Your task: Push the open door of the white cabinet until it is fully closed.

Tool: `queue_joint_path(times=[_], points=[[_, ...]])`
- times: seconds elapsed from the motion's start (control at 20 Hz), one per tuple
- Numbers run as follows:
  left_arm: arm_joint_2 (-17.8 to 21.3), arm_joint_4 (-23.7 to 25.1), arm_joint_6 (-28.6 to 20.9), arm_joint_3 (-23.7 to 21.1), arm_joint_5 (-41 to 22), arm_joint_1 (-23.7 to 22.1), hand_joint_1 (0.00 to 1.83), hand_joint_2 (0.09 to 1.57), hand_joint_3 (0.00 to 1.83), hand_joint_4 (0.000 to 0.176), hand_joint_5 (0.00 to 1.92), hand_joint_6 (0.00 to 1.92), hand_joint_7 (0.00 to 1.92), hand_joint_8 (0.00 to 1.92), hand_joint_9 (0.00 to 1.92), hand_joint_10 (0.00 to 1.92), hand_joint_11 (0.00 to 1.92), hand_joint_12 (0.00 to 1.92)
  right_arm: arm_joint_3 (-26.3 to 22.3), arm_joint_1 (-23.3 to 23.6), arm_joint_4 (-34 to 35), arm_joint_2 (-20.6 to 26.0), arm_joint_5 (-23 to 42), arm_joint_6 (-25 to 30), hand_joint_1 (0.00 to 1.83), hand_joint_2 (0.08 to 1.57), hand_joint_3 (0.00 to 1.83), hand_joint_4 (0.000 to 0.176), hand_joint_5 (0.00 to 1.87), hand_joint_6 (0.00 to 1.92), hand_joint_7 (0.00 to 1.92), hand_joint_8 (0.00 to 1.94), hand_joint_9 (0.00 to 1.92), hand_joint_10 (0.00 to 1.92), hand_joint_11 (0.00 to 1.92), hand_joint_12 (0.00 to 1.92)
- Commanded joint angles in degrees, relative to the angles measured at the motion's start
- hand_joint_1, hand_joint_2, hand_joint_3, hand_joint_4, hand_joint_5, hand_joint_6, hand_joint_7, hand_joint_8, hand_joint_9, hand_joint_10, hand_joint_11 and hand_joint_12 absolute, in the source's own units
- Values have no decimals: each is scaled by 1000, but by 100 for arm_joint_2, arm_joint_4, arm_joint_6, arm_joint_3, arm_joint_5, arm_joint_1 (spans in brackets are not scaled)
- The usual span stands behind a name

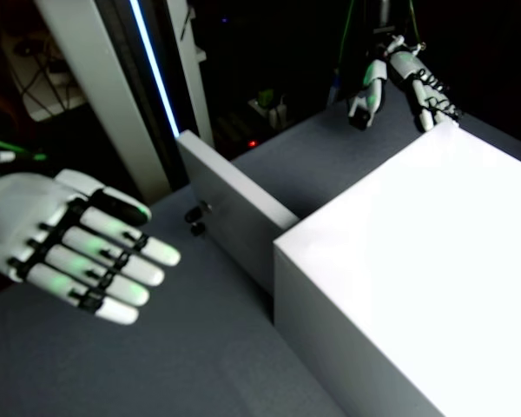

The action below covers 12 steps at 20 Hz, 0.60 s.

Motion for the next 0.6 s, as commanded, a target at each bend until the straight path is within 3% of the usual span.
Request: queue_joint_path(times=[0.0, 0.25, 0.4, 0.55], points=[[3, -113, -40, 38, -675, -4, 151, 1454, 0, 0, 175, 2, 70, 4, 41, 9, 0, 312, 36, 76, -46, 54, 594, 42, 490, 1382, 0, 0, 287, 14, 128, 7, 130, 34, 0, 1024], [8, -163, -44, 38, -710, 38, 168, 1437, 0, 0, 182, 0, 72, 2, 63, 7, 0, 506, 49, 218, -712, 103, 234, 63, 487, 1366, 0, 0, 335, 21, 194, 8, 177, 82, 0, 1227], [11, -195, -44, 36, -739, 62, 178, 1439, 0, 0, 157, 3, 47, 4, 26, 8, 0, 290, 51, 318, -964, 105, 120, 107, 451, 1353, 0, 0, 346, 18, 230, 9, 202, 113, 0, 1133], [11, -216, -44, 35, -757, 63, 156, 1446, 2, 0, 148, 0, 31, 1, 16, 1, 0, 295, 51, 422, -1150, 98, 19, 146, 470, 1334, 0, 0, 365, 18, 259, 11, 241, 127, 0, 1099]])
